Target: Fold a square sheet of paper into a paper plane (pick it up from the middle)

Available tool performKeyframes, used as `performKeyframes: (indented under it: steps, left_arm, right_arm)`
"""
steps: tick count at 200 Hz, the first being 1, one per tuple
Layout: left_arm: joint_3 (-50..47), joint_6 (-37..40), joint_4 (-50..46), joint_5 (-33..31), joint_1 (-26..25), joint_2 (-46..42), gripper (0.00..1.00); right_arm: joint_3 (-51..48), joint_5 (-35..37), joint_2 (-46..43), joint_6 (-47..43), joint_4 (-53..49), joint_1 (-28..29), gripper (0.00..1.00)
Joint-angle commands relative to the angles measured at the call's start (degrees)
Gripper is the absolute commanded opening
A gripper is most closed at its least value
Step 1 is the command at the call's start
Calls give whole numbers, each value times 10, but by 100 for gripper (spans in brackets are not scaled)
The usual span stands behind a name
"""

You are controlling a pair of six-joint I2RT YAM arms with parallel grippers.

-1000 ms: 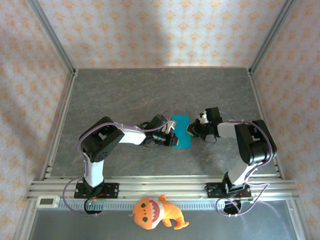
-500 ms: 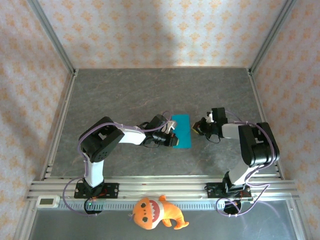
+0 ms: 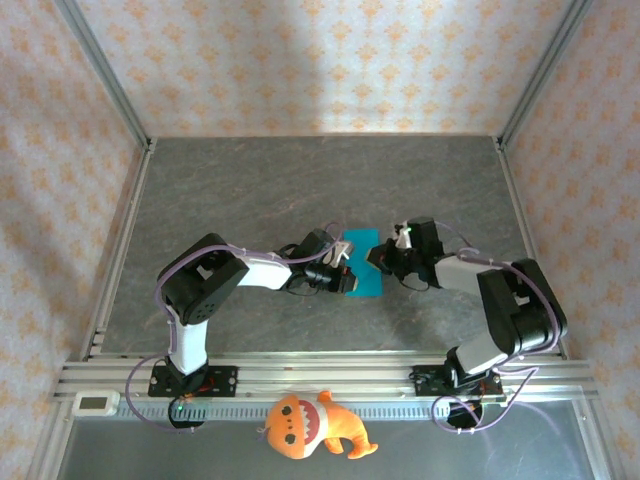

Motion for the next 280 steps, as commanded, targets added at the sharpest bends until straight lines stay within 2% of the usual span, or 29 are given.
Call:
performKeyframes:
  steps: [1, 40, 66, 96, 154, 186, 228, 280]
  left_arm:
    - [-27, 0, -86, -29, 1, 26, 0]
    - [-22, -23, -81, -6, 1, 6, 0]
    - [-2, -22, -97, -1, 1, -28, 0]
    - [21, -32, -92, -7, 0, -50, 0]
    - [89, -53, -58, 9, -5, 19, 0]
    - [120, -33, -105, -11, -11, 58, 0]
    - [98, -13, -136, -37, -16, 46, 0]
    - [31, -6, -135, -24, -17, -22, 0]
  right_arm:
    - [7, 31, 21, -2, -30, 5, 0]
    - [-11, 27, 49, -18, -24, 0, 0]
    - [3, 71, 53, -39, -78, -12, 0]
    - [-4, 46, 55, -32, -58, -15, 0]
    - [-5, 47, 63, -32, -58, -16, 0]
    - [-10, 48, 61, -26, -52, -16, 0]
    - [-17, 54, 59, -32, -59, -22, 0]
    - [-17, 55, 64, -41, -67, -28, 0]
